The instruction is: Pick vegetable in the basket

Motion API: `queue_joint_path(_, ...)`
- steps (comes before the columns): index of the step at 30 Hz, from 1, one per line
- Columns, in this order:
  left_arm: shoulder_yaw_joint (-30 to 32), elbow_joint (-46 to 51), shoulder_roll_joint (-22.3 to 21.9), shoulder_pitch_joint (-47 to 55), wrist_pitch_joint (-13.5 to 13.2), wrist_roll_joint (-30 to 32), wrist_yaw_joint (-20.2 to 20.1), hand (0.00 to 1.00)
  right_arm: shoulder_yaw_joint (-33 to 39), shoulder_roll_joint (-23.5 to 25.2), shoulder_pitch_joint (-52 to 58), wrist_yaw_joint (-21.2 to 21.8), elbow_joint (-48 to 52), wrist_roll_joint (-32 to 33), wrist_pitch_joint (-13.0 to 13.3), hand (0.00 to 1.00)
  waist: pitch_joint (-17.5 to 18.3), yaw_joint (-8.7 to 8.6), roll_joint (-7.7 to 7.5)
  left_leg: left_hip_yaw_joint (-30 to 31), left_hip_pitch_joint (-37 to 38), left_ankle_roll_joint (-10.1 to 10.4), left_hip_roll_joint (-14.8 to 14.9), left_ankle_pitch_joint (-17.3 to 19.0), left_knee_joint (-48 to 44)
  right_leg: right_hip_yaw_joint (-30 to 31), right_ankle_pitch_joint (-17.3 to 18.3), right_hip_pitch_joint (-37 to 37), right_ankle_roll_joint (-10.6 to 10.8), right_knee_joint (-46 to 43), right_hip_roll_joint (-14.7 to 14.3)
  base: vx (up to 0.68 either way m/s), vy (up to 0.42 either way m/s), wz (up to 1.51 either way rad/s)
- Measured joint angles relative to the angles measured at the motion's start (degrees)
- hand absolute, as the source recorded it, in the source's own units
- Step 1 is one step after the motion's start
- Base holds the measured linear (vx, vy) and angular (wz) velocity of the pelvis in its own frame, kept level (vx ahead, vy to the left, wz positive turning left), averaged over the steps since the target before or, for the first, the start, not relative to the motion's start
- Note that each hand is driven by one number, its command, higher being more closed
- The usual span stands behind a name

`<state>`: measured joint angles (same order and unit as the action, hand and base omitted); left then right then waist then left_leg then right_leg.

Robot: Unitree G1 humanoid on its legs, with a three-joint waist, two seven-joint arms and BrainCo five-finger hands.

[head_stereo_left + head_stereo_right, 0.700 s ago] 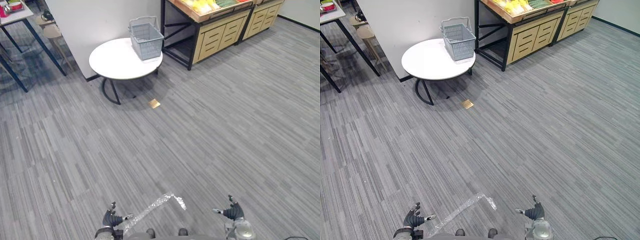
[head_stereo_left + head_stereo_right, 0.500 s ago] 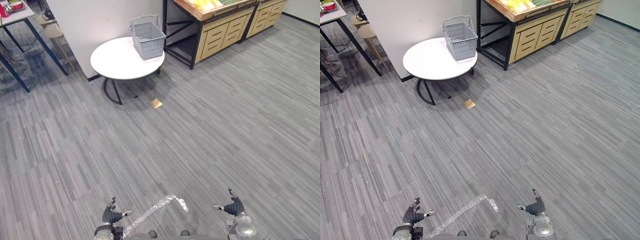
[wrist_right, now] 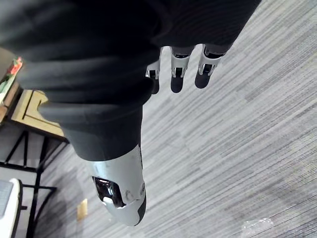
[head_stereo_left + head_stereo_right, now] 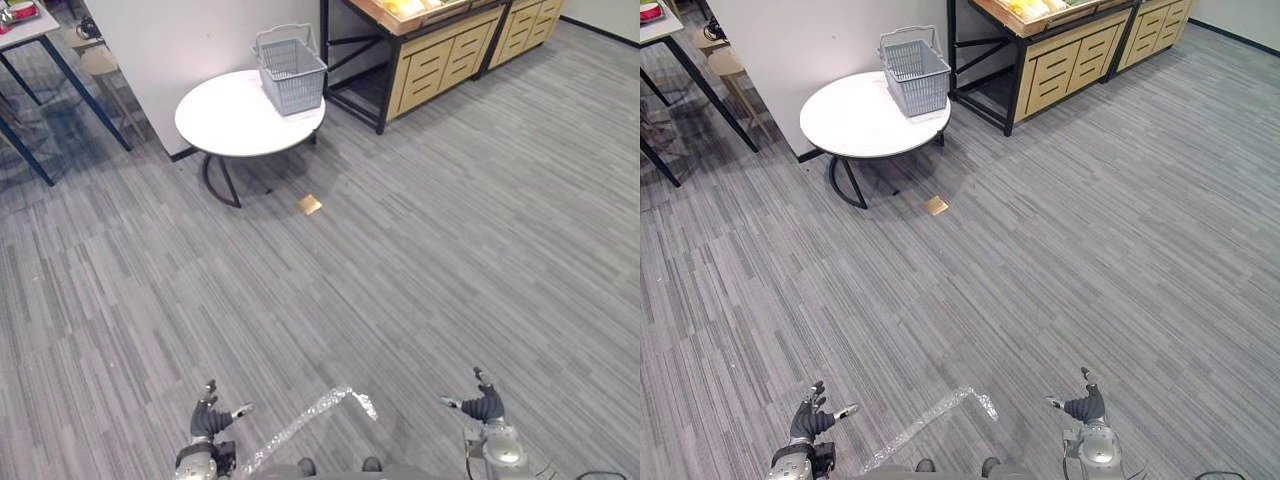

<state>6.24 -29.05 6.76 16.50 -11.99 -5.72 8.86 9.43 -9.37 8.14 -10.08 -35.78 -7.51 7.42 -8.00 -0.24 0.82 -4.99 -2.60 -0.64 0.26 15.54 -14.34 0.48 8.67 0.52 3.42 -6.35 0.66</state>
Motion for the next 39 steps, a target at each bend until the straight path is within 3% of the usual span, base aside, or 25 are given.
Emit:
queue_joint_path(4, 0.9, 4.5, -0.2, 1.0, 0.0, -0.6, 0.1, 0.0, 0.0, 0.5, 0.1, -0.1, 2.1, 0.3, -0.5, 0.0, -0.2, 1.06, 0.02, -1.2, -0.8, -1.9, -0.9, 5.4, -5.2, 0.5, 6.9, -7.6, 2.8, -19.0, 1.4, 0.1, 0.099, -0.19)
queue_joint_path(6, 0.4, 5.6, 0.4, 0.8, 0.0, -0.8, 0.2, 0.0, -0.1, 1.8, 1.0, -0.2, 5.0, 0.3, -1.1, 0.0, -0.7, 0.48, -0.45, 0.5, 1.5, -2.9, -1.9, 6.8, -5.9, -1.7, 6.2, -14.2, 3.6, -35.4, 2.8, 0.28, 0.138, 0.32)
queue_joint_path(8, -0.1, 6.0, 1.2, 0.3, 0.1, -0.8, 0.7, 0.0, -0.5, 2.8, 1.6, -0.2, 7.3, 0.3, -1.3, 0.0, -1.6, -0.3, -0.92, 2.9, 6.1, -3.4, -2.6, 8.6, -5.3, -4.2, 9.6, -19.1, 1.7, -44.7, 3.6, 0.44, 0.094, 0.46)
queue_joint_path(10, -1.4, 6.0, 1.6, -0.3, 0.1, -0.8, 1.3, 0.0, -0.6, 2.8, 1.3, -0.2, 9.7, 0.3, -1.2, 0.0, -1.7, -0.68, -0.67, 4.9, 9.7, -3.2, -2.1, 8.7, -2.4, -6.8, 10.9, -23.7, 1.3, -42.6, 3.5, 0.52, 0.047, 0.52)
queue_joint_path(12, -1.9, 5.8, 1.3, -2.2, 0.1, -0.8, 1.4, 0.0, -0.6, 2.1, 0.4, -0.2, 10.5, 0.3, -1.0, 0.0, -2.9, -1.43, 1.42, 7.0, 12.9, -2.2, 0.7, 9.1, 0.4, -10.1, 9.5, -28.2, 0.5, -35.8, 1.8, 0.53, -0.014, 0.67)
queue_joint_path(14, -2.2, 3.9, 1.3, -4.3, 0.0, -0.8, 1.7, 0.0, -1.4, 1.9, -0.1, -0.3, 10.4, 0.2, -1.0, 0.0, -3.6, -2.07, 1.81, 7.7, 15.4, -0.3, 2.1, 9.0, 0.5, -11.9, 1.5, -31.5, -1.2, -23.3, -0.1, 0.55, -0.063, 0.45)
queue_joint_path(15, -2.2, 3.0, 1.5, -4.8, -0.1, -0.8, 2.4, 0.0, -2.5, 1.8, 0.0, -0.3, 10.4, 0.2, -1.0, 0.0, -3.4, -2.11, 1.18, 8.4, 17.3, 1.1, 2.0, 9.4, 0.4, -11.8, -5.9, -31.9, -3.6, -14.6, -1.1, 0.72, -0.129, 0.53)
queue_joint_path(16, -2.5, 1.2, 1.0, -5.2, -0.1, -0.7, 2.5, 0.0, -2.7, 1.3, 0.6, -0.3, 10.3, 0.2, -1.1, 0.0, -3.2, -2.86, 1.34, 9.7, 19.7, 2.1, 2.9, 9.7, -0.5, -11.2, -15.2, -31.6, -8.2, -15.6, -1.5, 0.75, -0.138, 0.38)
queue_joint_path(17, -2.9, 0.2, 0.0, -6.1, 0.1, -0.7, 2.5, 0.0, -2.5, 0.8, 0.2, -0.2, 10.1, 0.2, -1.4, 0.0, -3.3, -2.67, 3.57, 9.7, 19.7, 3.6, 4.3, 9.0, -1.6, -12.8, -13.6, -32.1, -8.4, -18.6, -2.4, 0.88, -0.173, 0.38)
queue_joint_path(18, -4.0, 0.2, -0.1, -6.8, 0.1, -0.2, 2.2, 0.0, -2.6, 1.1, -0.8, -0.1, 10.3, 0.2, -1.4, 0.0, -3.7, -2.85, 3.84, 9.4, 17.3, 10.0, 4.5, 4.0, -6.0, -13.4, -9.5, -32.1, -9.2, -21.1, -1.6, 0.71, -0.146, 0.15)
queue_joint_path(19, -4.2, 0.2, -1.0, -6.9, 0.1, 0.0, 2.2, 0.0, -2.8, 1.0, -1.3, 0.1, 10.3, 0.2, -1.4, 0.0, -3.8, -3.1, 3.97, 9.6, 15.1, 9.8, 3.6, -2.3, -11.4, -13.6, -7.7, -30.2, -9.7, -21.1, -1.2, 0.87, -0.199, 0.3)
queue_joint_path(20, -3.9, 0.3, -2.9, -6.0, 0.2, 0.0, 2.3, 0.0, -3.5, 1.0, -1.1, 0.1, 10.9, 0.3, -1.4, 0.0, -4.2, -3.26, 4.07, 9.3, 11.7, 9.3, 3.0, -15.6, -21.0, -13.8, -5.2, -24.0, -9.3, -18.1, -1.3, 0.75, -0.186, 0.22)
queue_joint_path(22, -4.1, 0.9, -3.8, -4.7, -0.3, 0.4, 1.9, 0.0, -4.2, 1.9, 0.0, 0.0, 13.4, 1.3, -1.0, 0.0, -4.7, -2.26, 4.64, 8.0, 4.6, 9.5, 6.7, -15.3, -40.2, -14.0, -4.3, -13.5, -9.7, -11.9, -3.2, 0.72, -0.165, 0.27)
queue_joint_path(23, -4.1, 1.8, -3.8, -4.4, -0.4, 0.4, 1.3, 0.0, -4.6, 2.7, 0.2, -0.5, 15.3, 2.6, -0.5, 0.0, -5.5, -1.91, 3.58, 4.9, -1.6, 5.8, 9.6, -12.2, -49.5, -14.2, -3.8, -7.6, -10.5, -8.1, -4.3, 0.5, -0.117, 0.24)
queue_joint_path(24, -4.1, 2.1, -3.8, -4.1, -0.4, 0.4, 1.2, 0.0, -5.0, 2.9, 0.1, -0.9, 15.8, 3.0, -0.1, 0.0, -5.7, -1.18, 3.0, 3.3, -4.7, 4.3, 10.9, -10.2, -52.0, -13.9, -3.6, -4.9, -10.7, -5.9, -4.6, 0.69, -0.165, 0.07)
queue_joint_path(25, -4.1, 2.3, -3.9, -3.8, -0.3, 0.4, 1.2, 0.0, -4.8, 3.4, 0.1, -1.6, 17.3, 4.0, 0.7, 0.0, -5.8, 0.7, 1.77, -0.4, -11.3, 3.6, 12.0, -6.2, -52.2, -12.8, -3.1, 0.3, -10.1, -1.0, -4.7, 0.53, -0.125, -0.11)
queue_joint_path(28, -4.3, 2.4, -3.9, -2.8, 0.0, 0.4, 1.2, 0.0, -4.6, 3.2, -1.1, -2.3, 15.8, 4.7, 0.9, 0.0, -6.4, 1.74, 1.03, -3.1, -19.6, 2.2, 10.1, -2.9, -38.7, -10.9, -0.4, 6.2, -9.0, 1.9, -4.1, 0.51, -0.026, -0.22)
queue_joint_path(30, -4.3, 2.3, -3.6, -2.1, 0.4, 0.4, 1.2, 0.0, -4.6, 3.2, -1.6, -2.3, 14.2, 4.8, 0.9, 0.0, -6.8, 2.18, 0.24, -2.8, -20.8, 3.1, 6.8, -3.5, -23.3, -9.4, 2.6, 9.5, -7.5, 2.1, -2.7, 0.65, 0.131, -0.47)
queue_joint_path(31, -4.3, 2.2, -3.4, -2.2, 0.3, 0.4, 1.3, 0.0, -3.5, 3.4, -1.4, -2.4, 11.9, 4.7, 0.8, 0.0, -6.6, 2.73, 0.22, -1.3, -20.4, 3.3, 4.3, -11.4, -6.7, -7.2, 6.0, 12.6, -5.5, 2.5, -1.3, 0.77, 0.25, -0.71)
queue_joint_path(32, -4.1, 2.0, -2.9, -2.1, 0.3, 0.4, 1.5, 0.0, -3.8, 3.6, -1.7, -2.5, 10.3, 4.7, 0.5, 0.0, -6.0, 3.02, -1.02, -1.7, -19.6, 0.1, 2.2, -15.0, -6.8, -5.3, 7.5, 13.4, -4.6, 2.3, 0.3, 0.78, 0.262, -0.51)
queue_joint_path(34, -4.0, 1.9, -2.3, -3.8, 0.3, 0.4, 1.6, 0.0, -3.4, 3.7, -1.3, -2.4, 10.2, 4.7, 0.0, 0.0, -5.5, 2.48, -2.36, -3.3, -21.0, -2.7, 0.7, -10.5, -11.5, -3.2, 7.8, 11.8, -4.3, -2.0, 3.3, 0.73, 0.237, -0.14)
queue_joint_path(36, -4.4, 1.8, -2.5, -3.8, 0.3, 0.5, 1.5, 0.0, -3.5, 4.1, -1.0, -2.4, 10.2, 4.6, -0.2, 0.0, -5.4, 2.66, -2.52, -4.3, -19.0, -3.8, 0.5, -5.2, -15.1, -1.0, 7.8, 9.5, -3.4, -12.7, 4.2, 0.68, 0.234, -0.28)
queue_joint_path(37, -4.4, 1.4, -2.3, -3.5, 0.3, 0.3, 1.5, 0.0, -4.1, 4.8, -1.3, -2.4, 10.2, 4.4, -0.3, 0.0, -5.6, 2.66, -3.13, -5.4, -15.1, -4.0, 0.1, -2.3, -14.6, -0.1, 5.4, 4.9, 2.1, -26.4, 5.2, 0.7, 0.218, -0.32)
queue_joint_path(38, -4.9, 1.4, -1.5, -3.0, 0.3, 0.1, 1.5, 0.0, -5.2, 5.5, -1.4, -2.3, 10.3, 3.5, -0.4, 0.0, -5.6, 2.21, -3.64, -5.7, -10.7, -4.5, -0.6, 0.0, -13.6, -0.3, 0.1, -0.3, 6.5, -41.3, 6.8, 0.46, 0.13, -0.27)
queue_joint_path(39, -5.7, 1.3, -1.2, -3.0, 0.4, 0.0, 1.5, 0.0, -5.7, 5.6, -1.4, -2.2, 10.3, 2.9, -0.4, 0.0, -5.6, 1.91, -3.65, -5.7, -8.4, -4.7, -0.7, 1.0, -13.5, -0.8, 0.7, -2.7, 5.4, -47.6, 7.6, 0.58, 0.128, -0.05)
